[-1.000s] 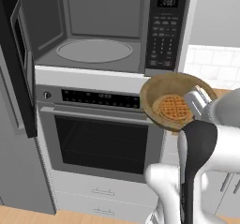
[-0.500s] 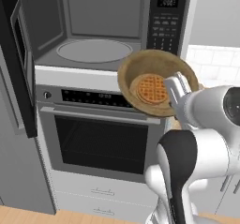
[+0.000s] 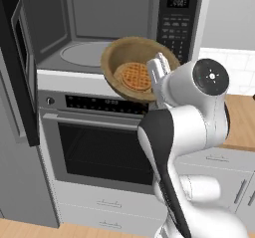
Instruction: Open the microwave, place the bowl with waffle inside the microwave, then close the microwave door and turn it on.
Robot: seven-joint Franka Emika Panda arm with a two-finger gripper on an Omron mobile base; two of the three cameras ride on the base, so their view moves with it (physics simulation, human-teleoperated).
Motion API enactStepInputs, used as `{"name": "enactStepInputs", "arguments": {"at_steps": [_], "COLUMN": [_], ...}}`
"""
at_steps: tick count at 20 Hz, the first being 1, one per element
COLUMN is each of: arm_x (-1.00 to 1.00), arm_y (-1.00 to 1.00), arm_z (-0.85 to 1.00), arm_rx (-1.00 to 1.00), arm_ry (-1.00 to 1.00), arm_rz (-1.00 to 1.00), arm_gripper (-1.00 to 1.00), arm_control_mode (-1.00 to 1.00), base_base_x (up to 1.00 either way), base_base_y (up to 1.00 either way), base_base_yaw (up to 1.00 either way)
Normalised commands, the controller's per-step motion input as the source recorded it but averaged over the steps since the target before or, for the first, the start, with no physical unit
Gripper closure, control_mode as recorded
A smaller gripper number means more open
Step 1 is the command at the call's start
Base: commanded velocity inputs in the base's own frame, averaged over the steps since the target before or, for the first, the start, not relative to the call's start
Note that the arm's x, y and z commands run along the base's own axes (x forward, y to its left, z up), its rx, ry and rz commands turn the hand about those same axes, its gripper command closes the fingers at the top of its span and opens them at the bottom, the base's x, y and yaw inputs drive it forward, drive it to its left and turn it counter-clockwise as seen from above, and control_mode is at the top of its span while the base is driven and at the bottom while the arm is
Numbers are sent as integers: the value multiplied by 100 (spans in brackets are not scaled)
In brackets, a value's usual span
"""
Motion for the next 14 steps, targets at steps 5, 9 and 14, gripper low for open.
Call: {"name": "enactStepInputs", "arguments": {"at_steps": [5, 9, 14], "arm_x": [64, 82, 88], "arm_y": [55, 4, 0], "arm_z": [28, 1, 0], "arm_rx": [0, 0, 0], "arm_ry": [6, 0, 0], "arm_rz": [-4, -10, -6], "arm_gripper": [100, 100, 100], "arm_control_mode": [-100, -100, -100], "base_base_x": [0, 0, 0], "base_base_y": [0, 0, 0], "base_base_yaw": [0, 0, 0]}}
